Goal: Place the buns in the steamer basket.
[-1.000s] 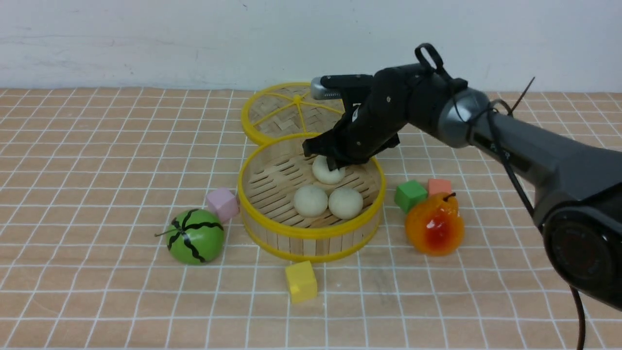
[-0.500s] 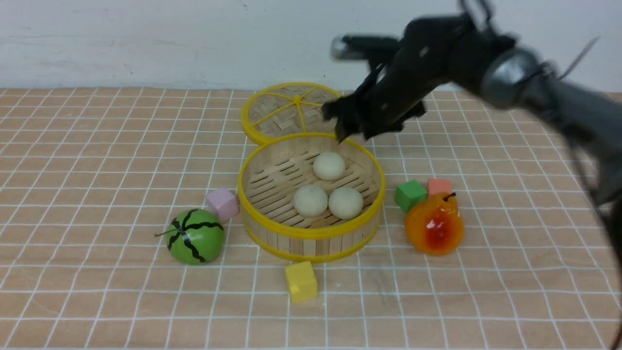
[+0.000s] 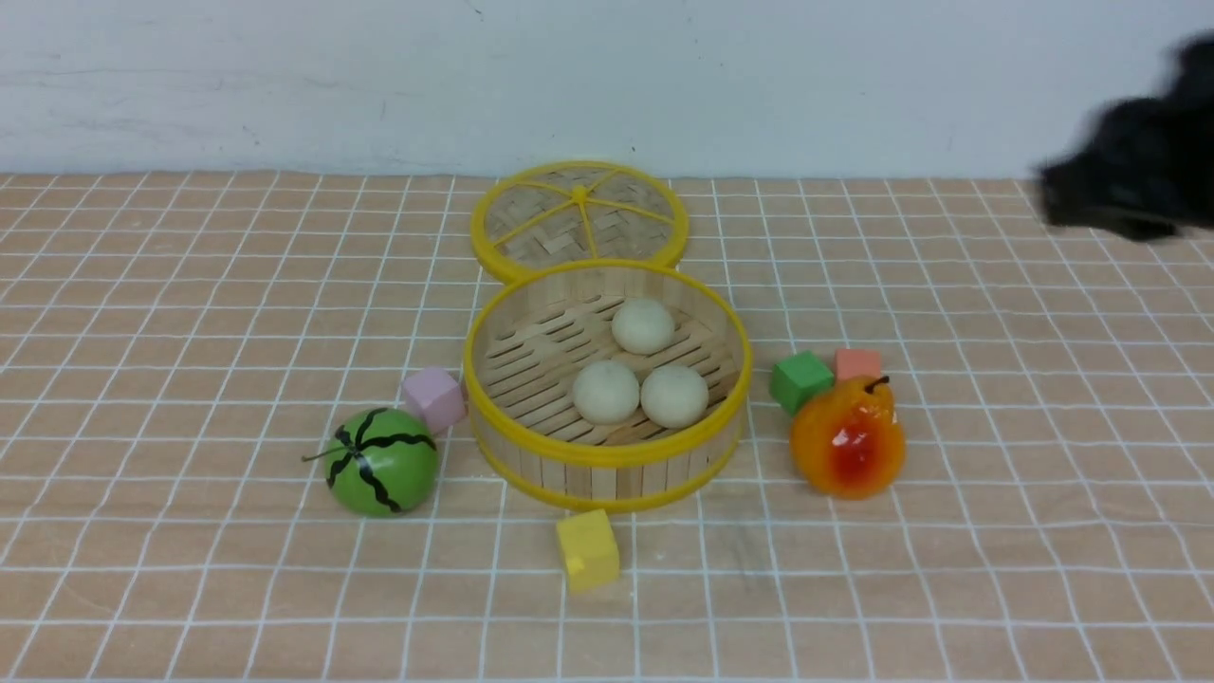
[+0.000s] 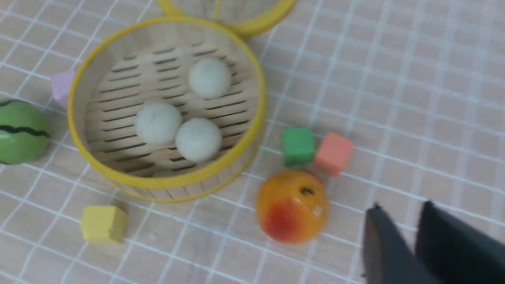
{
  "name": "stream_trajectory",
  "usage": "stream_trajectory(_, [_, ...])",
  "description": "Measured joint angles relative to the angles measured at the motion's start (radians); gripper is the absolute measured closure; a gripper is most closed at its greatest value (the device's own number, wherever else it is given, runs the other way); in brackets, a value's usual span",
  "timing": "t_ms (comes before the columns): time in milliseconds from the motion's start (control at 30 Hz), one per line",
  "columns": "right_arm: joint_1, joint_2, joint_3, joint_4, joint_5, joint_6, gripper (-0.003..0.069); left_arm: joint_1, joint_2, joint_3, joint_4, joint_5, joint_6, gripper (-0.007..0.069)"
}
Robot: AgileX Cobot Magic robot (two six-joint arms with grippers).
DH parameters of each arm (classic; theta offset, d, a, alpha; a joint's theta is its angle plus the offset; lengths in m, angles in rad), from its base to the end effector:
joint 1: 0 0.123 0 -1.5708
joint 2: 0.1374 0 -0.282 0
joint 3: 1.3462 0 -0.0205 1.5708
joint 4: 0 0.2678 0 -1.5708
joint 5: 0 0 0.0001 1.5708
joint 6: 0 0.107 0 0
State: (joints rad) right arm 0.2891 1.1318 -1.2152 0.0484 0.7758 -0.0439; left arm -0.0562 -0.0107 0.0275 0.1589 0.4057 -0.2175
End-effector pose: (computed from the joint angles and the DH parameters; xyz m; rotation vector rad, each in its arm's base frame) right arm 0.2526 0.0789 0.3971 -0.3435 2.1545 0.1962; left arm 0.0872 0.0018 0.1631 -0.0568 1.9001 -0.0272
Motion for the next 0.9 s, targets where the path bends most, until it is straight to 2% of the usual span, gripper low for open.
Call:
stream_trajectory(67, [0.000,-0.179,0.159,-0.048,-0.063,0.056,0.0669,0.000,0.000,0.000,0.000,0.000,0.000,0.0386])
stream_trajectory(100, [0.000,-0.210,0.172,-0.048,-0.068,0.062,0.0673,0.000,0.000,0.000,0.000,0.000,0.000,0.0386])
stream_trajectory(133, [-0.003,-0.330,0.292,-0.093,-0.096,0.121,0.0679,0.000,0.000,0.000,0.000,0.000,0.000,0.0386])
stream_trajectory(333, [-0.017,-0.650,0.577,-0.212,-0.108,0.300,0.0680,0.000,0.000,0.000,0.000,0.000,0.000,0.0386])
stream_trajectory(433, [-0.018,-0.742,0.638,-0.243,-0.112,0.344,0.0680,0.000,0.000,0.000,0.000,0.000,0.000,0.0386])
stream_trajectory(600, [-0.018,-0.858,0.691,-0.250,-0.114,0.351,0.0680,0.000,0.000,0.000,0.000,0.000,0.000,0.0386])
stream_trajectory(900, [-0.019,-0.882,0.710,-0.241,-0.090,0.351,0.0678,0.000,0.000,0.000,0.000,0.000,0.000,0.0386])
